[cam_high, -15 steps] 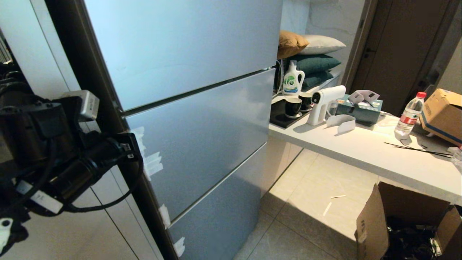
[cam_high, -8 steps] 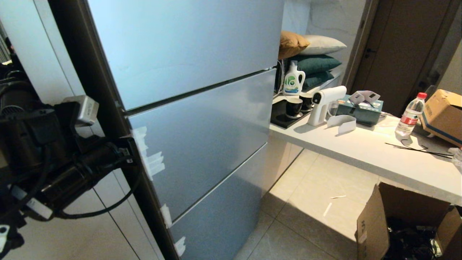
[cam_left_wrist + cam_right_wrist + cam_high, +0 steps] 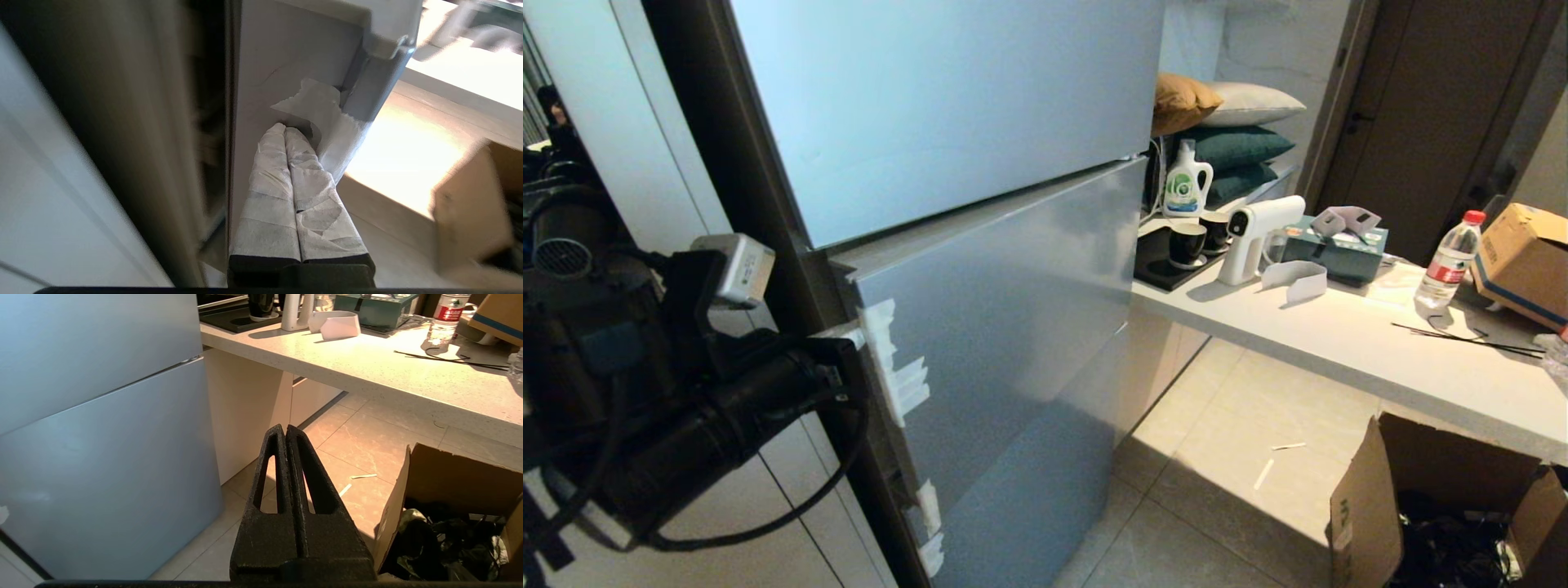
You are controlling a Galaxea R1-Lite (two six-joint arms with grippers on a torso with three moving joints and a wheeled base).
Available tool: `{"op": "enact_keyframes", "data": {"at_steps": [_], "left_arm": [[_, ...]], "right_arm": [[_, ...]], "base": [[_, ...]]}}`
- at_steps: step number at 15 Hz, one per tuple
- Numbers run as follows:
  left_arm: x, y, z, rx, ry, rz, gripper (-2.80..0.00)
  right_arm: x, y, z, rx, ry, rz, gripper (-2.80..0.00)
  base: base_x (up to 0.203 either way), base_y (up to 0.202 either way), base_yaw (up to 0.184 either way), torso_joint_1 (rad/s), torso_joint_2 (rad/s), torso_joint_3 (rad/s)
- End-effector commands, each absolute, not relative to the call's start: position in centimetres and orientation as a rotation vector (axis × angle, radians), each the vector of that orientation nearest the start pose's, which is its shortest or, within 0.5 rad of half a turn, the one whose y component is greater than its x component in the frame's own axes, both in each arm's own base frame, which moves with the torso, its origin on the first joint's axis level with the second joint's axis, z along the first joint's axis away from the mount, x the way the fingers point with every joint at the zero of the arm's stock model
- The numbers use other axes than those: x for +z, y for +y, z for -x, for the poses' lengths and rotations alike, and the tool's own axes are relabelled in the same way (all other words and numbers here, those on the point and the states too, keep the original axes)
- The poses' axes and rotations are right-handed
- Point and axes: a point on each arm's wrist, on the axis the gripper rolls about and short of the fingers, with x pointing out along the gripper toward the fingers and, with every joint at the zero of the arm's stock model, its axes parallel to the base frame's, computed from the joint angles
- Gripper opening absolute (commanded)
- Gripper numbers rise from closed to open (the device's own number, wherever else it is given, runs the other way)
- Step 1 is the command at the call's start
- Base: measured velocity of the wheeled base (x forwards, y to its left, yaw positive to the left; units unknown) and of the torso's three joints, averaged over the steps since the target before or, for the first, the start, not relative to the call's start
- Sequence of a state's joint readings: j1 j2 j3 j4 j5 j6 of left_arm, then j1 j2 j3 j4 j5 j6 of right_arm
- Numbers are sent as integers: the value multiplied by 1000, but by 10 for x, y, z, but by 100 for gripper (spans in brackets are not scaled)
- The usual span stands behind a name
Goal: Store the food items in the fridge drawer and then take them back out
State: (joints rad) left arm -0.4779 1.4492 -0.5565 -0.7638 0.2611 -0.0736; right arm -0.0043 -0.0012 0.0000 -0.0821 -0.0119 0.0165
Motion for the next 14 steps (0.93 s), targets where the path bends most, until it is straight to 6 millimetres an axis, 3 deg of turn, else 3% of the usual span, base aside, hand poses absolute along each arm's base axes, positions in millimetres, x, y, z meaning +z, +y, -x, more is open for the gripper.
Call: {"op": "enact_keyframes", "data": {"at_steps": [1, 8, 12, 14], "left_arm": [[197, -112, -191, -287, 119, 26, -280], [204, -158, -128, -638, 121, 126, -280], [202, -163, -131, -632, 133, 126, -280], [202, -158, -134, -536, 121, 126, -280]], "right_arm": [[75, 0, 21, -16, -54, -17, -280], [75, 0, 21, -16, -54, -17, -280], [75, 0, 21, -16, -52, -17, -280], [75, 0, 21, -16, -54, -17, -280]], "base": [[0, 0, 0, 0, 0, 0], [0, 0, 0, 0, 0, 0], [0, 0, 0, 0, 0, 0], [0, 0, 0, 0, 0, 0]]}}
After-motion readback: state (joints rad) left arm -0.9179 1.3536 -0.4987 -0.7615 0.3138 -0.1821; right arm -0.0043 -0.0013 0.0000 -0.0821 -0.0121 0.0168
